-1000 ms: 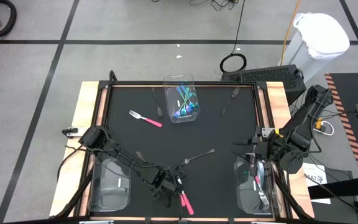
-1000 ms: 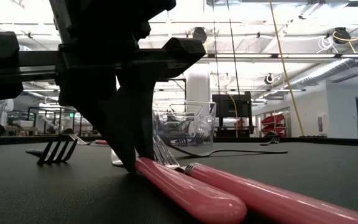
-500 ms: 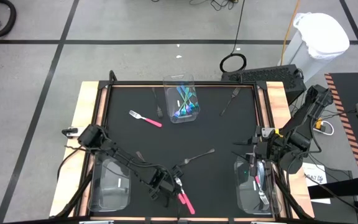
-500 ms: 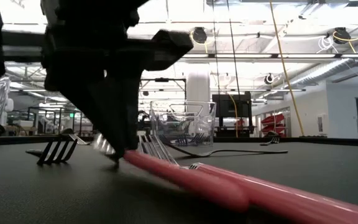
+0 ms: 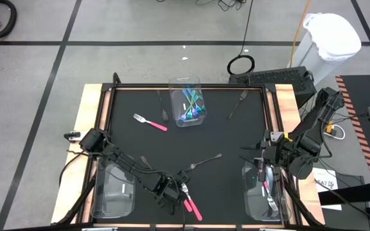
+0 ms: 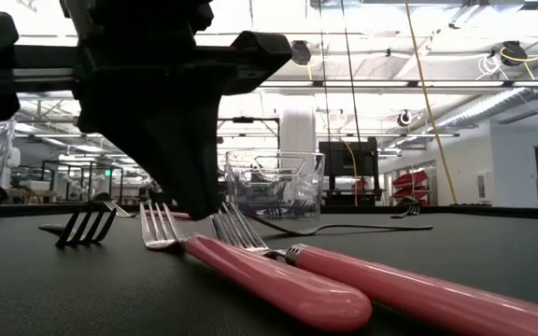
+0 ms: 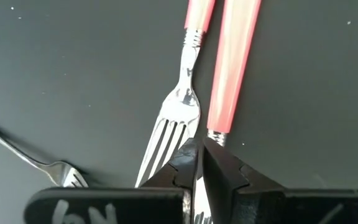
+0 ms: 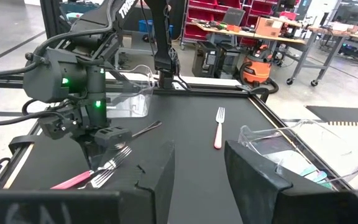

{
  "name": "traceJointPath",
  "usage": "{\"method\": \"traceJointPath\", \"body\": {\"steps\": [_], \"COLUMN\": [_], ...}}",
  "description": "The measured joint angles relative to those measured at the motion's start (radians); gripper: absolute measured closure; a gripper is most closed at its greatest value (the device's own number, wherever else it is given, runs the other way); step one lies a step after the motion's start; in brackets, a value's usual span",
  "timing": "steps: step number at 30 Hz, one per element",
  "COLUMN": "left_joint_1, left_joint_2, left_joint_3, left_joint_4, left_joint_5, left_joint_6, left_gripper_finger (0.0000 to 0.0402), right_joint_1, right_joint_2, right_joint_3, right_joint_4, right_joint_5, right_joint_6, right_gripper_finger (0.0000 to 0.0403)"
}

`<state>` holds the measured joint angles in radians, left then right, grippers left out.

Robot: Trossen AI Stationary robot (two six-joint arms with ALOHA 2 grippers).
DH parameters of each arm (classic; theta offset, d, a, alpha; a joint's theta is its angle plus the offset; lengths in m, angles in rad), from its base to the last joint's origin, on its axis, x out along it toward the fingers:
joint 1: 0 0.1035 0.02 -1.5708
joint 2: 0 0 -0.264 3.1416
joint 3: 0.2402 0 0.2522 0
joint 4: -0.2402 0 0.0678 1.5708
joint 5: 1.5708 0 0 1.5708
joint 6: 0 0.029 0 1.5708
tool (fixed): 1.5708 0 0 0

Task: Sort silverware by color (type)
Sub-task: Put the pink fork into the bottom right transparent bin

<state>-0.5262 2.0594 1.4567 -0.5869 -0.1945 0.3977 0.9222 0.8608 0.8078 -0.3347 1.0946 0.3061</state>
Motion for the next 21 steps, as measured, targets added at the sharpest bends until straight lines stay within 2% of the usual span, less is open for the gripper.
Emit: {"method": "traceJointPath", "body": {"steps": [11,21], "left_joint_1": [0.0,0.0], "left_joint_2": [-0.002,-0.003], "left_joint_3": [0.003,0.079], "left_joint_4": [0.002,0.003], "left_joint_5": [-0.048,-0.05], "left_joint_6": [0.001,-0.019], "left_gripper_finger": [0.0374,0.0373], "right_joint_1": [0.0,0.0], "right_joint_2": [0.0,0.0], "right_joint_3": [0.0,0.0], "right_joint_4": [0.0,0.0], "right_joint_5": [0.0,0.0], "right_joint_6": [-0.003,-0.004], "right_gripper_finger": [0.0266,0.0266]}}
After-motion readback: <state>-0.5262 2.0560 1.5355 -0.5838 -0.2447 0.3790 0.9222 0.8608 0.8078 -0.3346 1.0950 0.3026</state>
